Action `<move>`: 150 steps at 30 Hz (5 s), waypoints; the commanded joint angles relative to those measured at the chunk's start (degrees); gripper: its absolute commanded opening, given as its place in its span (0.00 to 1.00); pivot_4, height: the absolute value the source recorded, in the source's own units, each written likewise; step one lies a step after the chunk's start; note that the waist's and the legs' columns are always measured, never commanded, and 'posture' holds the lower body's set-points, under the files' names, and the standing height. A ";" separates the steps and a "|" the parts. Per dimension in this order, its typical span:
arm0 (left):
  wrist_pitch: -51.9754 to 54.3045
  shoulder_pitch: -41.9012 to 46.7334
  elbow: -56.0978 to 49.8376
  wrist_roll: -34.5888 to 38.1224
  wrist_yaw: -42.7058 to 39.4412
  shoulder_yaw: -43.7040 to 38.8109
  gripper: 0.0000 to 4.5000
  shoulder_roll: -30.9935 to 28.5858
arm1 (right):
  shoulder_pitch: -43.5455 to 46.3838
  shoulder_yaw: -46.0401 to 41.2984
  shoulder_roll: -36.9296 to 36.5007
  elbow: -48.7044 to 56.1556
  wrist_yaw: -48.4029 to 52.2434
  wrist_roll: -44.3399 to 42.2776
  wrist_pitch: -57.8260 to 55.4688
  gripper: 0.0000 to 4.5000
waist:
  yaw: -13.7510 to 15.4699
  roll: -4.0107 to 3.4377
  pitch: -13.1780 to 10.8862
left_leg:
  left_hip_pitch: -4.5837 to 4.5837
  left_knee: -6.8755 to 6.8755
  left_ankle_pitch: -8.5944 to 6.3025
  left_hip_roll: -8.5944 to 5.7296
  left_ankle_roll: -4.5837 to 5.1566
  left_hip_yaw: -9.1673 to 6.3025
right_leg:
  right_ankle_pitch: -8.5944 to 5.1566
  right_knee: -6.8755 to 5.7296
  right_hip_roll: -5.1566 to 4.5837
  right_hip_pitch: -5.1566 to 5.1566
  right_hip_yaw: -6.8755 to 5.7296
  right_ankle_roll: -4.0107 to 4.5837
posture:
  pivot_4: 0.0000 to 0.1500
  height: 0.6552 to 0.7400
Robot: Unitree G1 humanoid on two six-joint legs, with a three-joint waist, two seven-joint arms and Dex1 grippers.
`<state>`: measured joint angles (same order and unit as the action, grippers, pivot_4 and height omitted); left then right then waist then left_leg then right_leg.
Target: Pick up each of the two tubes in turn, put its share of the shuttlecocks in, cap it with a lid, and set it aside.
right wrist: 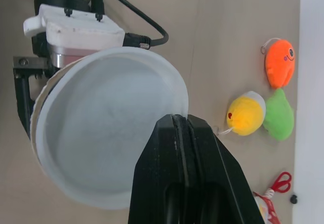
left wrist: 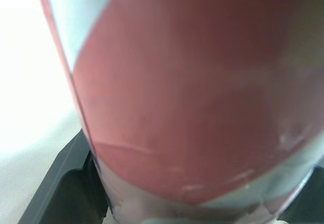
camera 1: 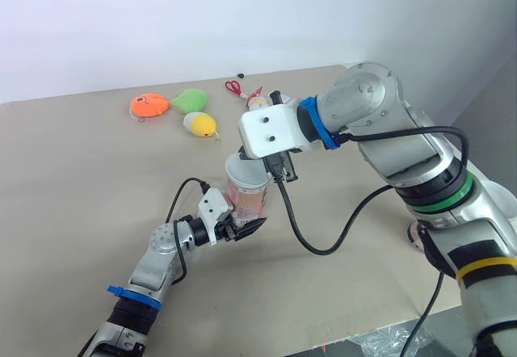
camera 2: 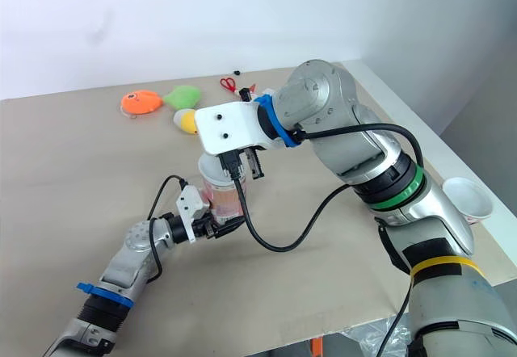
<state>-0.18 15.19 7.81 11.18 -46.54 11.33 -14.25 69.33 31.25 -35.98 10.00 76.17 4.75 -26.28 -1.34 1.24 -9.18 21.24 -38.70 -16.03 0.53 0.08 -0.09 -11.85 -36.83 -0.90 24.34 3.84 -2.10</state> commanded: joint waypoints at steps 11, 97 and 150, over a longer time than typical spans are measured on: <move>1.03 -0.50 2.88 -1.03 0.88 0.30 0.74 -0.02 | -2.29 1.45 -0.94 0.51 1.42 4.23 3.38 0.01 | 0.01 -0.01 0.00 | -0.01 0.00 0.00 -0.03 0.00 -0.08 | -0.02 0.01 -0.07 -0.05 -0.12 0.01 | 1.00 1.00; 2.06 -1.30 0.93 -0.53 0.20 0.38 0.74 -0.65 | -8.97 -22.84 5.52 1.92 -0.07 -21.79 -14.39 0.01 | 0.06 -0.34 0.52 | 0.11 0.33 -0.04 -0.05 -0.03 -1.03 | -0.49 0.10 -0.22 -0.18 -1.17 0.49 | 1.00 1.00; 23.56 11.68 -14.51 15.98 -16.05 -9.51 1.00 -18.81 | -59.34 -26.90 20.67 3.94 -42.86 -18.95 12.69 0.63 | -0.52 0.34 -0.75 | 0.30 0.60 -0.15 0.06 -0.22 -1.14 | -0.87 -0.13 0.06 0.13 -1.06 0.67 | 1.00 1.00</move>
<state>22.32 23.71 -4.28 24.32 -64.11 5.24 -33.03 9.41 10.23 -16.83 10.64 40.06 -13.33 -13.94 -1.86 1.58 -9.93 21.56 -38.20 -16.18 0.60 -0.14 -1.24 -12.71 -36.97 -0.84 24.47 2.77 -1.47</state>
